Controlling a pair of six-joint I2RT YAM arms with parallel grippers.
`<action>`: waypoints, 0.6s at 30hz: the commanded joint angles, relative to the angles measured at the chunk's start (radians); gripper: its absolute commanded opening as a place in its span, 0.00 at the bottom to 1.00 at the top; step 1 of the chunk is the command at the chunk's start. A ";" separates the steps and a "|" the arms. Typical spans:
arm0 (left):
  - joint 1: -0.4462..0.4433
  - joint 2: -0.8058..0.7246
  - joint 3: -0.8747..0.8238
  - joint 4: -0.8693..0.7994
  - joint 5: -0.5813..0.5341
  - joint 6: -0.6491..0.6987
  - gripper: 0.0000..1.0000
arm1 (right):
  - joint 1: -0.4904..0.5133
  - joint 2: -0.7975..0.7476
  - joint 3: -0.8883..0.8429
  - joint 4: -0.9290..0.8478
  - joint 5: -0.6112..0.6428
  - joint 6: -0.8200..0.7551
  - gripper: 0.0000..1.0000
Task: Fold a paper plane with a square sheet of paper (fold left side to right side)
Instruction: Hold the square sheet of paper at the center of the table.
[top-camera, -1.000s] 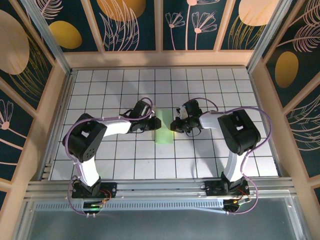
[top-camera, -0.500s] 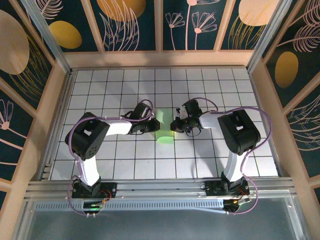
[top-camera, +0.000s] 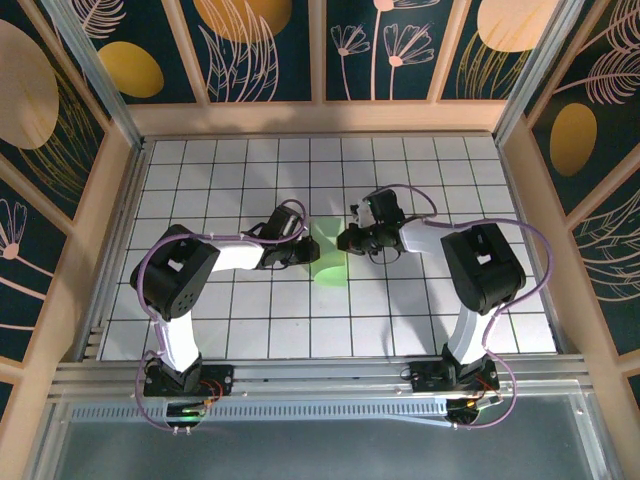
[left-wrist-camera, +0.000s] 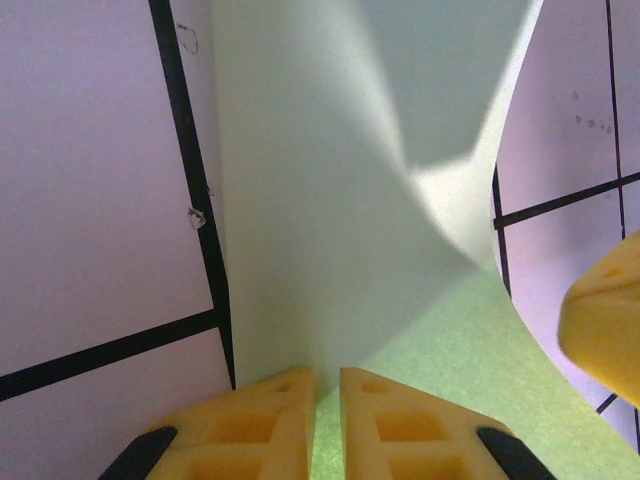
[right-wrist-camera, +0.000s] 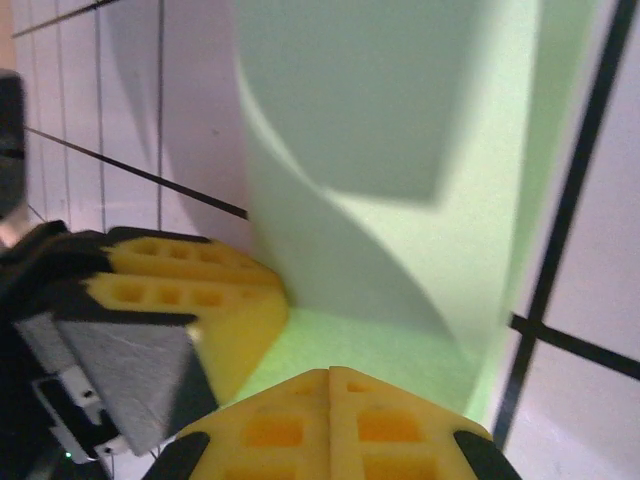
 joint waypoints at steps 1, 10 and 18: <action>-0.004 0.041 -0.028 -0.040 -0.033 0.009 0.16 | 0.026 0.019 0.041 0.011 -0.017 0.006 0.00; -0.005 0.035 -0.028 -0.041 -0.036 0.011 0.16 | 0.059 0.145 0.140 0.015 -0.010 0.001 0.00; -0.004 0.007 -0.016 -0.014 0.013 -0.015 0.17 | 0.061 0.208 0.127 -0.031 0.045 -0.008 0.00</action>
